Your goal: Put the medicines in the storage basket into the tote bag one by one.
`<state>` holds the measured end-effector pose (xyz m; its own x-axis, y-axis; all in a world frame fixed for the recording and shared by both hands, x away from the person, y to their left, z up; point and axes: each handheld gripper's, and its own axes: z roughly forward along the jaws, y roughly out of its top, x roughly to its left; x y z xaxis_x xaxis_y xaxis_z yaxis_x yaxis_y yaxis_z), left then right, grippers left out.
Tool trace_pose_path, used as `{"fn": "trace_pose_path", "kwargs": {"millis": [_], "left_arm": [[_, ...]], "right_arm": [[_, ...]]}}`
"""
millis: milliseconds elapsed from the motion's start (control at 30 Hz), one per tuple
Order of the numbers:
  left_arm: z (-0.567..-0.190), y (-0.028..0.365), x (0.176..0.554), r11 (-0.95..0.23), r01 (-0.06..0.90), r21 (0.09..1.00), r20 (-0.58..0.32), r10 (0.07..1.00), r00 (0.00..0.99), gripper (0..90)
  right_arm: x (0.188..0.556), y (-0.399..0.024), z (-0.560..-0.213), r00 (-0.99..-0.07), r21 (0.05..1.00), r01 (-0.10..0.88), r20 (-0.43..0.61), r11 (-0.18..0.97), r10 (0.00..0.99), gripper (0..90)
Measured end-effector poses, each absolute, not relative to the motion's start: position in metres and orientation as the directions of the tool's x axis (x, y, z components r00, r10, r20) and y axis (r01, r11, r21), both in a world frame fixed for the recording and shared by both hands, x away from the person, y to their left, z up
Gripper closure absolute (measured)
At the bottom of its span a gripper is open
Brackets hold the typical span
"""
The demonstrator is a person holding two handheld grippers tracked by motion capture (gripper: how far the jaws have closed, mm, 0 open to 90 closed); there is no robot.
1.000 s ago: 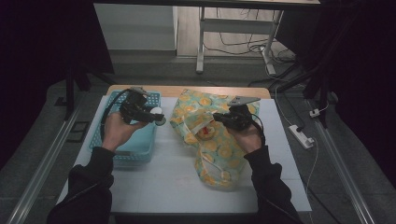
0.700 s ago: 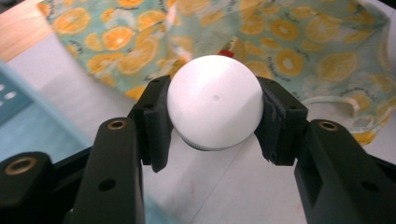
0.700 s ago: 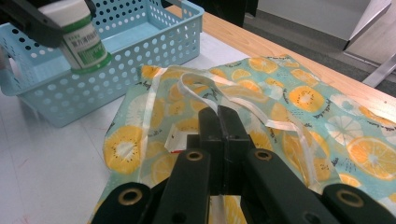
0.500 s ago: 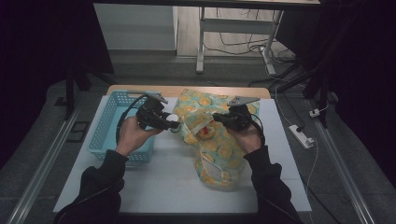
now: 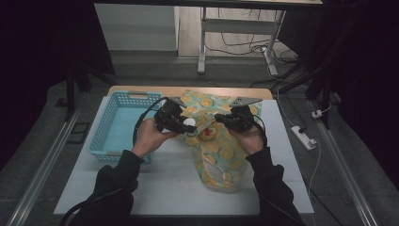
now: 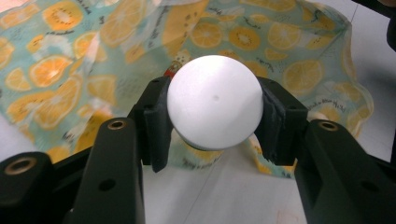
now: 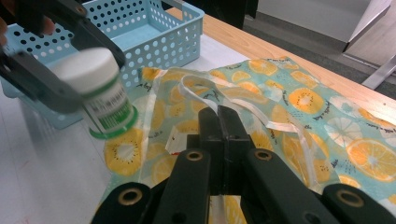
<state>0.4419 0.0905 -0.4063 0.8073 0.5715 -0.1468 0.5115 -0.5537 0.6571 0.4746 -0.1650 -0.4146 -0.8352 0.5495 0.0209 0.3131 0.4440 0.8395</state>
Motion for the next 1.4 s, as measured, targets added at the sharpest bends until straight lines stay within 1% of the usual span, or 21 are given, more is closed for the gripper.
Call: {"fn": "trace_pose_path", "kwargs": {"millis": [233,467,600,1000,1400], "left_arm": [[-0.414,0.065,0.451,-0.595,0.493,0.635,-0.122,0.552,0.825,50.2],[-0.42,0.049,0.463,-0.591,0.494,0.638,-0.122,0.556,0.822,50.2],[-0.423,0.044,0.47,-0.596,0.489,0.637,-0.11,0.558,0.823,50.2],[-0.436,0.028,0.492,-0.564,0.512,0.648,-0.119,0.589,0.799,50.1],[-0.452,0.016,0.504,-0.573,0.507,0.644,-0.079,0.61,0.789,50.1]], "right_arm": [[0.474,-0.165,-0.414,-0.836,0.84,0.311,0.02,0.444,0.549,90.0],[0.473,-0.166,-0.412,-0.836,0.844,0.307,0.018,0.44,0.548,90.0],[0.473,-0.166,-0.412,-0.836,0.844,0.307,0.019,0.44,0.548,90.0],[0.475,-0.167,-0.413,-0.832,0.843,0.313,0.022,0.437,0.554,90.0],[0.476,-0.17,-0.414,-0.828,0.844,0.317,0.024,0.433,0.56,90.0]]}}
